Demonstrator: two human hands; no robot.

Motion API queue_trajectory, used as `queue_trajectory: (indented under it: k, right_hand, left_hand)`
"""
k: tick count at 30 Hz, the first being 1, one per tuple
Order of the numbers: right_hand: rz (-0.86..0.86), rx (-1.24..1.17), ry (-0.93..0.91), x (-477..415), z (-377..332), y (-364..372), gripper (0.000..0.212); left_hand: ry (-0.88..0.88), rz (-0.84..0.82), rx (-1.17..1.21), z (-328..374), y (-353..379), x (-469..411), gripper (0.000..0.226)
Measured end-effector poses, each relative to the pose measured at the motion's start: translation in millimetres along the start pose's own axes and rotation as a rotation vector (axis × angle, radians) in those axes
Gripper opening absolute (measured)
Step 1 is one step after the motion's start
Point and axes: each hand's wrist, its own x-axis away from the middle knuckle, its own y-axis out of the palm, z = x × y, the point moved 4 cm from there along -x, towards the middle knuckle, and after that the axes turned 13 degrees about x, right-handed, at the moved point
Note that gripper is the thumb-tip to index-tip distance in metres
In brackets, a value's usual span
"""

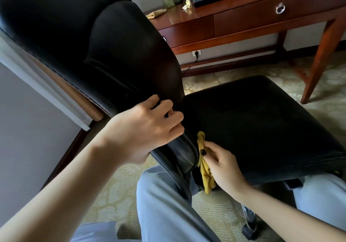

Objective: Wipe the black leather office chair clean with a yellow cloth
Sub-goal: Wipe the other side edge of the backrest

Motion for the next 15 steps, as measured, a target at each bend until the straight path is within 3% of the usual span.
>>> queue_trajectory:
  k: [7, 11, 15]
  right_hand:
    - [0.095, 0.061, -0.238, 13, -32, -4, 0.031]
    - [0.248, 0.139, -0.591, 12, -60, -8, 0.036]
    - [0.36, 0.309, -0.919, 9, -70, -3, 0.033]
  left_hand:
    - [-0.025, -0.003, 0.03, -2, 3, 7, 0.037]
    - [0.013, 0.052, -0.074, 3, 6, 18, 0.036]
    - [-0.039, 0.206, -0.013, 8, 14, 43, 0.024]
